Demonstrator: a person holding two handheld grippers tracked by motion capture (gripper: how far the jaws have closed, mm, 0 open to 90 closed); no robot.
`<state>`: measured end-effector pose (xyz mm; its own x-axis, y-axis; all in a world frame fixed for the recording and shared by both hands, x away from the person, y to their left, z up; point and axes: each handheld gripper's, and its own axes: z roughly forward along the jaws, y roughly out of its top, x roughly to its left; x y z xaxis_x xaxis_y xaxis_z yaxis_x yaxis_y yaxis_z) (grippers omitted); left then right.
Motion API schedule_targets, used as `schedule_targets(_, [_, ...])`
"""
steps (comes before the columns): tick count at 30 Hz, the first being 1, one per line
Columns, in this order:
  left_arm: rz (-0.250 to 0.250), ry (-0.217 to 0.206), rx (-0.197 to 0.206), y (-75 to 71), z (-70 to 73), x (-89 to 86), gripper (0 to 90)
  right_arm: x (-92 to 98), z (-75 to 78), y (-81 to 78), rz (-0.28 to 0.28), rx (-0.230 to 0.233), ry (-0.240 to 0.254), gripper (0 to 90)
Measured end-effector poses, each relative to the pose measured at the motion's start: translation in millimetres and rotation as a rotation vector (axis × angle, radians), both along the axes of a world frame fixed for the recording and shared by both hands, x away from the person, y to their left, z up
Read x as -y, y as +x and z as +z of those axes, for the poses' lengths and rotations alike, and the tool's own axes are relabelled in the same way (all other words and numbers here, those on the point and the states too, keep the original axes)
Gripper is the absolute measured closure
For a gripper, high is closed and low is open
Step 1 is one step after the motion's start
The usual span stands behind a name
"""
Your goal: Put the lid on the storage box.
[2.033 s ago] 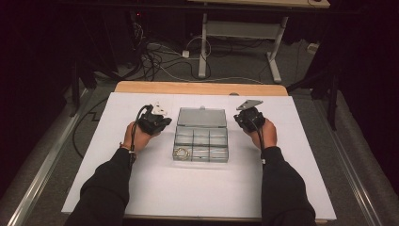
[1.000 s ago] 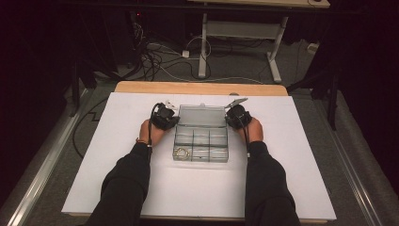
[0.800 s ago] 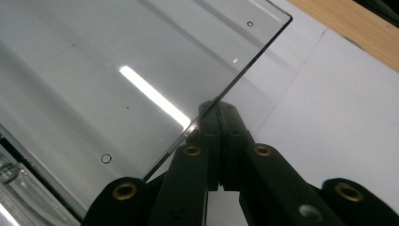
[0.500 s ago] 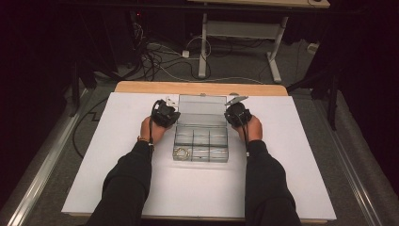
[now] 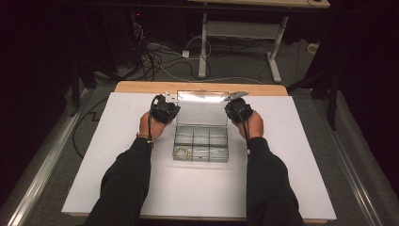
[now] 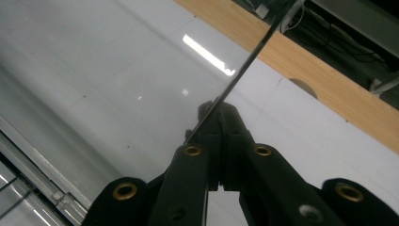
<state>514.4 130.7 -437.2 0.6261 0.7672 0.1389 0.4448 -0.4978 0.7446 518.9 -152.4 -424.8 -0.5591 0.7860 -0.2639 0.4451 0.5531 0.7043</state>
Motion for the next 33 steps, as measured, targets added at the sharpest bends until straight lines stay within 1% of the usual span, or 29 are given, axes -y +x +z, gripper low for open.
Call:
schedule_targets(7, [-0.003,0.012,0.033,-2.8,11.9,1.1,86.1,0.3,12.1,-6.1,-0.003,0.040,0.009,90.0])
schedule_targets(11, [-0.002,0.026,0.047,-5.1,17.5,1.4,86.1,0.0,17.0,-9.2,0.003,0.059,0.005,89.9])
schedule_targets(12, [-0.005,0.031,0.063,-5.2,19.3,1.3,86.1,0.1,18.3,-10.2,0.000,0.066,0.008,89.9])
schedule_targets(13, [-0.005,0.032,0.069,-5.9,20.9,1.2,86.1,0.5,19.8,-11.2,-0.002,0.071,0.018,89.9])
schedule_targets(16, [-0.006,0.034,0.081,-7.1,25.3,0.7,86.1,0.8,23.7,-13.7,0.001,0.088,0.020,89.9])
schedule_targets(21, [-0.007,0.042,0.097,-9.6,30.5,0.6,85.2,0.6,28.0,-16.8,0.003,0.102,0.018,89.9])
schedule_targets(24, [-0.008,0.039,0.105,-10.9,32.8,0.1,85.2,1.2,31.1,-18.7,0.003,0.113,0.026,89.9])
schedule_targets(25, [-0.005,0.032,0.099,-11.9,33.4,0.2,85.2,1.0,31.7,-19.3,0.002,0.114,0.028,89.9])
schedule_targets(30, [-0.008,0.013,0.110,-15.0,37.6,-1.2,85.2,2.2,36.2,-22.2,0.009,0.134,0.042,89.9])
schedule_targets(33, [-0.010,0.015,0.117,-16.9,39.8,-0.9,85.2,2.7,39.3,-25.0,0.001,0.152,0.057,90.0])
